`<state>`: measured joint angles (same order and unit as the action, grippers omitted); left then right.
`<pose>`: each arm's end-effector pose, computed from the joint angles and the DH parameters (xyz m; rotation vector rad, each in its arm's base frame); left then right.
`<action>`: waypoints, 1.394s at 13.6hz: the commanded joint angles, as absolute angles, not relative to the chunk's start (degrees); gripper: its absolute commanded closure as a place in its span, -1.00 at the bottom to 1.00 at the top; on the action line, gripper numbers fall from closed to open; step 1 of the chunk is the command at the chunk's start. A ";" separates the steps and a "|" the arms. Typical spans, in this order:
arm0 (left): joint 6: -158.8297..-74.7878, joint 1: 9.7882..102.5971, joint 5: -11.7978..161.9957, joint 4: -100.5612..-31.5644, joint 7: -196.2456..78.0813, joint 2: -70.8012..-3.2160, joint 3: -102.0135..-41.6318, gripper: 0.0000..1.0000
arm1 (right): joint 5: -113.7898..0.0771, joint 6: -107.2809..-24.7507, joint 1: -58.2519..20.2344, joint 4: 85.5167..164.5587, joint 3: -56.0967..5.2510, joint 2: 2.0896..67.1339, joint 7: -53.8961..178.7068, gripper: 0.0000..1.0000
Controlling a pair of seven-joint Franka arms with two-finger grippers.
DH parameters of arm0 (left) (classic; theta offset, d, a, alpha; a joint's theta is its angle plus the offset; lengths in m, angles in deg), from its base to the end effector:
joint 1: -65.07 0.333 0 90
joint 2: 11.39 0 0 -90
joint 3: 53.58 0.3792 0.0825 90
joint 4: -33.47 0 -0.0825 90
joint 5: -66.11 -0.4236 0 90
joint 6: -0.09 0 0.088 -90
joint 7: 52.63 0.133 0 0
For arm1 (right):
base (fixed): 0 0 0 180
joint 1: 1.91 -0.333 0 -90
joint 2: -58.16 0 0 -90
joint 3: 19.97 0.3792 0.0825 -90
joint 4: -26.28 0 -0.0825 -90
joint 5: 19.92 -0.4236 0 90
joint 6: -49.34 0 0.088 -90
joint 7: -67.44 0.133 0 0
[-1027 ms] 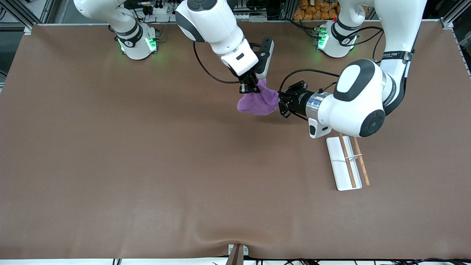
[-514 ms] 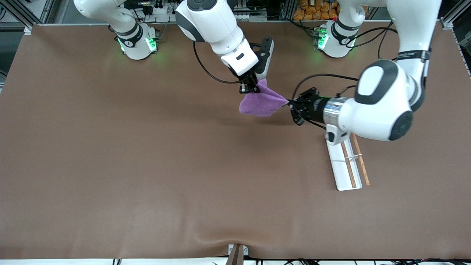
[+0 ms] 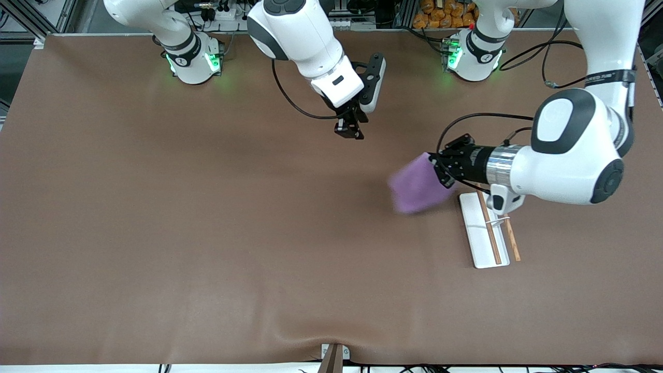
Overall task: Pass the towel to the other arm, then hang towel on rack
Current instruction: 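Open the right gripper while the left gripper carries the towel away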
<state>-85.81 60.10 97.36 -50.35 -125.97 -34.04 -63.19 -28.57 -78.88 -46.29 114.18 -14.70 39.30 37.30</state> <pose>0.6573 -0.2266 0.4819 2.3783 1.4370 -0.9735 0.4940 0.5782 0.5321 -2.2797 -1.7529 -0.4979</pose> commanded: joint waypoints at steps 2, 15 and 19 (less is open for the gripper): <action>-84.90 62.69 91.70 -48.01 -120.06 -33.18 -63.52 1.00 | -27.57 -74.85 -44.28 113.64 -17.42 40.50 37.82 -1.00; -90.17 64.89 75.52 -45.36 -74.80 -33.62 -62.81 1.00 | -27.66 -54.66 -33.74 113.91 -36.76 45.06 38.08 -1.00; -90.52 65.68 70.26 -45.63 -68.37 -34.06 -62.90 1.00 | -27.66 -46.48 -26.02 114.08 -36.59 49.98 38.87 -1.00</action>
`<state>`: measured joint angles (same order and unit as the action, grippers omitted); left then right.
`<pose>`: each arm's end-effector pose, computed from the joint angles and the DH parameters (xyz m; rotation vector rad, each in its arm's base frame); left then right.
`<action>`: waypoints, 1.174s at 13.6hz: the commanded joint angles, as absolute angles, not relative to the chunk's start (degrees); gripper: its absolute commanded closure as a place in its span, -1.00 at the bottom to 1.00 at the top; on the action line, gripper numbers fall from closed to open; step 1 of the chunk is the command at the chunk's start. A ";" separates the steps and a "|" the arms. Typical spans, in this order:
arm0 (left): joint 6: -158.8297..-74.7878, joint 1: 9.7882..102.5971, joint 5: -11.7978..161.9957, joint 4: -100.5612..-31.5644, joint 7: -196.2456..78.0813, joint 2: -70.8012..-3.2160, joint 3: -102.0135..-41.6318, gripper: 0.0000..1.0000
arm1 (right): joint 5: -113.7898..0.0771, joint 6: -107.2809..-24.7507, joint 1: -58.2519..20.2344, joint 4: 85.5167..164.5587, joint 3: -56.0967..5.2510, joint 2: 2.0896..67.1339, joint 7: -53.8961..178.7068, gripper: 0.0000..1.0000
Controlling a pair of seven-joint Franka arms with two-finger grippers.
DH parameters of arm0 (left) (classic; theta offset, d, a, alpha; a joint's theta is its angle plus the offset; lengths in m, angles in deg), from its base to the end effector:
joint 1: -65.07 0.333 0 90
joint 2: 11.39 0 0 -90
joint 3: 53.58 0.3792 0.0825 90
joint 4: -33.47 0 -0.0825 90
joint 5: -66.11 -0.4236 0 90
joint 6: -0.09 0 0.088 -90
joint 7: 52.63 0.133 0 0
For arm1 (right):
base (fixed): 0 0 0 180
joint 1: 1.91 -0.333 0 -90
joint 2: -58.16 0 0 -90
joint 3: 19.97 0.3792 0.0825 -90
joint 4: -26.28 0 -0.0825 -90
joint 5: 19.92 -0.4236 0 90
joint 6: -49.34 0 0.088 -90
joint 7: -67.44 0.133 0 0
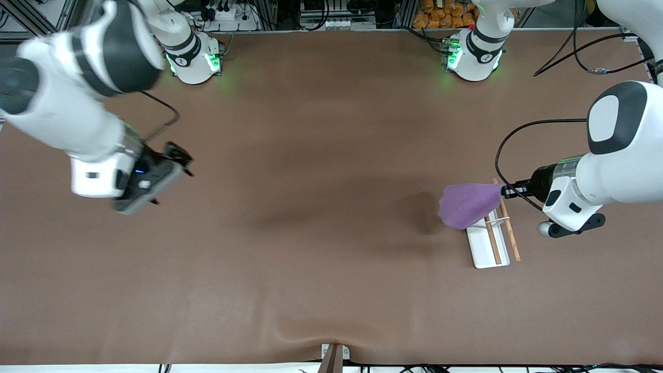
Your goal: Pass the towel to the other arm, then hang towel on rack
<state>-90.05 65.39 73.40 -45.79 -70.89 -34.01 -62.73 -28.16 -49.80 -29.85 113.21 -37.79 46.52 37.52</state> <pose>0.7040 -0.1073 0.5017 2.9710 0.2736 -0.3575 0.6586 0.1543 0.5802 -2.8878 -1.0280 -0.0512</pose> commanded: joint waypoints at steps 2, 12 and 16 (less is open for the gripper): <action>-90.52 65.86 67.70 -46.06 -67.31 -34.06 -62.90 1.00 | -27.57 -42.17 -22.32 114.17 -36.06 52.00 40.88 -1.00; -89.65 75.17 67.60 -49.84 -55.36 -35.12 -62.90 1.00 | -18.16 -29.24 -0.96 114.17 -18.22 60.45 72.27 -1.00; -90.00 78.42 67.60 -49.85 -54.92 -38.01 -62.90 1.00 | -18.34 -29.23 0.29 113.99 -20.84 60.45 72.10 -1.00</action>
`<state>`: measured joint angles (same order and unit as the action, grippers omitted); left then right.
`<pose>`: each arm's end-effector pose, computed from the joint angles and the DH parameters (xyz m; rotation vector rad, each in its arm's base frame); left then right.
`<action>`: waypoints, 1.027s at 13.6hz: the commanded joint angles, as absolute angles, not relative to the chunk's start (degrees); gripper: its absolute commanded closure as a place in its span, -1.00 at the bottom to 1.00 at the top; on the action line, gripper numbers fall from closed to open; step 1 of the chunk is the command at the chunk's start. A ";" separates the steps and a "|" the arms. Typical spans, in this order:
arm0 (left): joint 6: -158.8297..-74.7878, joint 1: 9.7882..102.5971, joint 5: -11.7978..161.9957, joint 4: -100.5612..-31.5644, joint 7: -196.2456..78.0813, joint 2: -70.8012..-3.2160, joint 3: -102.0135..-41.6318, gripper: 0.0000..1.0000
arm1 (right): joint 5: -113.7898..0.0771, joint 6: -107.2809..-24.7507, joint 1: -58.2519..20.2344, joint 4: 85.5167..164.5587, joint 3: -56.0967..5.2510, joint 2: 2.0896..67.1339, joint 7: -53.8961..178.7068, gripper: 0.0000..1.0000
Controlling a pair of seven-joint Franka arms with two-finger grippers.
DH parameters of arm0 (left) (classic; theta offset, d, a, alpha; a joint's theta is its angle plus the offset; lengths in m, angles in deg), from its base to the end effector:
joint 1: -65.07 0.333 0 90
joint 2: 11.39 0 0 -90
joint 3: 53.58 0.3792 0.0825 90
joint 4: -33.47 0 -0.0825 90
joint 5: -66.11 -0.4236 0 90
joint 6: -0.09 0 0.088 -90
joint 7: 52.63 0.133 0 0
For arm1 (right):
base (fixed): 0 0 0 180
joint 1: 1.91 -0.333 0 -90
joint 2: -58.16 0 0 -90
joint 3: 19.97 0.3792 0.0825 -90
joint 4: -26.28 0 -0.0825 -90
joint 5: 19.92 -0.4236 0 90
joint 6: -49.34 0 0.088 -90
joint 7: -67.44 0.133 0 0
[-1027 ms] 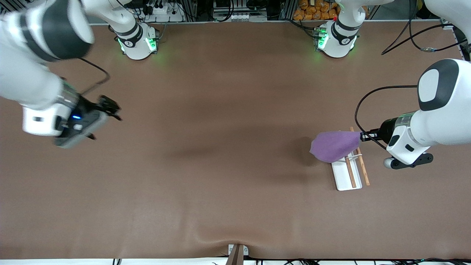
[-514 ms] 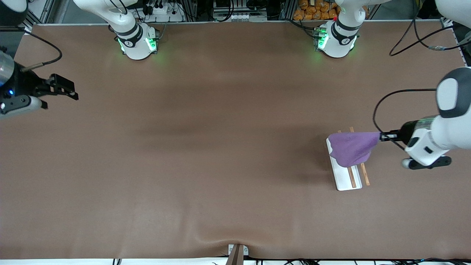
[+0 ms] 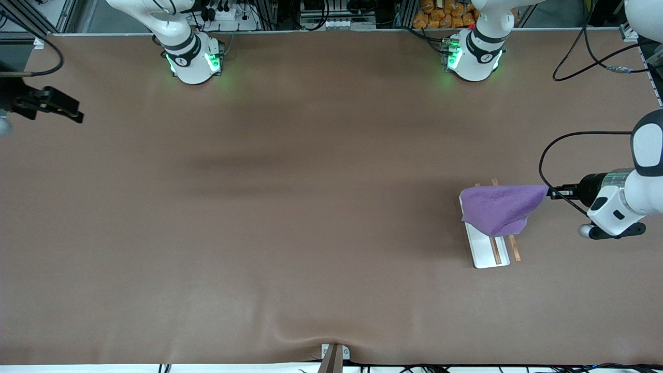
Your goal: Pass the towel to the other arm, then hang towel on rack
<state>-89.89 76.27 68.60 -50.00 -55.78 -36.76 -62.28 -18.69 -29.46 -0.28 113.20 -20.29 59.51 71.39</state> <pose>0.7032 0.0414 0.4307 2.9897 0.1639 -0.4909 0.5608 -0.0223 0.6866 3.1086 -0.1647 -0.1835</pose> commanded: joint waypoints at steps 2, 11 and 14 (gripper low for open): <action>-90.00 80.88 67.60 -49.85 -53.25 -39.24 -62.99 1.00 | -18.78 -29.15 0.20 113.73 -21.73 60.45 71.22 -1.00; -90.87 83.96 67.60 -49.76 -52.72 -42.94 -62.90 1.00 | -18.34 -29.84 -0.50 113.47 -23.67 60.45 63.83 -1.00; -90.88 84.84 68.21 -49.67 -52.72 -44.34 -62.99 1.00 | -18.08 -31.69 -0.51 113.47 -23.58 60.36 63.75 -1.00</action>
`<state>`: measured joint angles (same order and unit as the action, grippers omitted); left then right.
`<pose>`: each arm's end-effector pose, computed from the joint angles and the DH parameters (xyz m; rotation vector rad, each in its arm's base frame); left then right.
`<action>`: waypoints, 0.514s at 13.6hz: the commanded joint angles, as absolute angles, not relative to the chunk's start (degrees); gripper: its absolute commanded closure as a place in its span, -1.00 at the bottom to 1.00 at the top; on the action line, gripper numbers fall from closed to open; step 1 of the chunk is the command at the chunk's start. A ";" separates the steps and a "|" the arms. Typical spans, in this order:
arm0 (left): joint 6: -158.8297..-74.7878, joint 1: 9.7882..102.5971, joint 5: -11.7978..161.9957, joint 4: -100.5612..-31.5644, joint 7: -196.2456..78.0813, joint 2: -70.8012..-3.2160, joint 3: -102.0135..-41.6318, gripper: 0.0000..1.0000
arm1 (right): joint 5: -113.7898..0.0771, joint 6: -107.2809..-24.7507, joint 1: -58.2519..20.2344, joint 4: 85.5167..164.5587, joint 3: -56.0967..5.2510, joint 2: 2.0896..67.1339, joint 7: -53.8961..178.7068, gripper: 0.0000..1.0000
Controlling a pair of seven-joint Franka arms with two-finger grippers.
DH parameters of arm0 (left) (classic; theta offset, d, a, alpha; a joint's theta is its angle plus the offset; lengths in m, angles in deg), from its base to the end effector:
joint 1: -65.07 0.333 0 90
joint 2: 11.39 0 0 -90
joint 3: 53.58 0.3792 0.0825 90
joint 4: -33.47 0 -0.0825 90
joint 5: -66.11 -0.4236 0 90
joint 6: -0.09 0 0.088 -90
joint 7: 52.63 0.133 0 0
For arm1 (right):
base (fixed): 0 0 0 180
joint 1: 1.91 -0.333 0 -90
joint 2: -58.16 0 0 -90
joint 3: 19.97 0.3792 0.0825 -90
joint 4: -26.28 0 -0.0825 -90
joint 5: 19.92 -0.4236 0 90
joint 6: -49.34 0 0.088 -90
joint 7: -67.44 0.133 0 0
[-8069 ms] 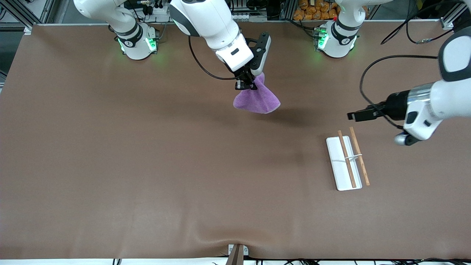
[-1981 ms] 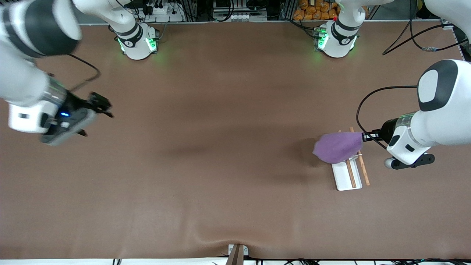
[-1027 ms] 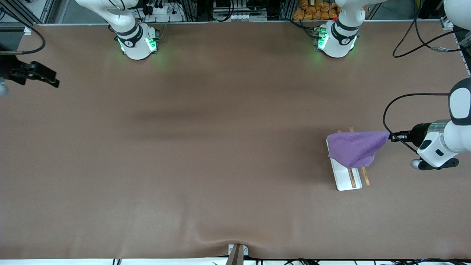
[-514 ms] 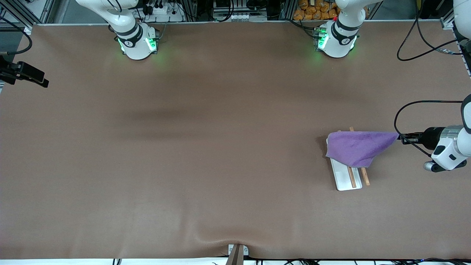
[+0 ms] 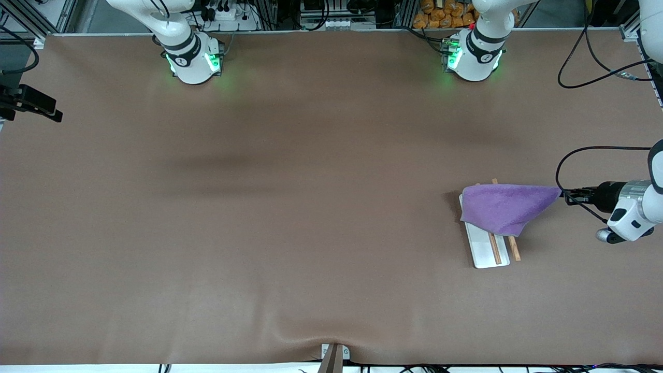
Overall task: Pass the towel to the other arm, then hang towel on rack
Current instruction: 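Lower the towel onto the rods and open the left gripper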
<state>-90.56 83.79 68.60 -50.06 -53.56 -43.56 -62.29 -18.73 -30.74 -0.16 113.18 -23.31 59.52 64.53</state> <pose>0.6996 0.1355 0.3472 2.9009 0.3003 -0.6220 0.5618 -0.0536 0.6885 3.1248 -0.0634 -0.1508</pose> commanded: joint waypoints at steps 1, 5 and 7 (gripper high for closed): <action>-90.88 84.84 68.22 -49.67 -52.72 -44.52 -62.99 1.00 | -18.08 -32.04 -0.50 113.47 -23.58 60.27 63.75 -1.00; -90.88 84.84 68.30 -49.67 -52.72 -45.05 -62.90 -0.38 | -18.34 -33.01 -0.86 113.47 -23.31 60.27 63.66 -1.00; -90.88 85.02 68.30 -49.58 -52.72 -45.40 -62.90 -1.00 | -18.95 -34.93 -0.94 113.47 -23.31 59.75 63.83 -1.00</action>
<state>-90.79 84.32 68.60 -50.05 -53.56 -44.84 -62.38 -18.78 -33.41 -0.44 113.19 -23.13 59.49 64.38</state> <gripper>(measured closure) 0.617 0.000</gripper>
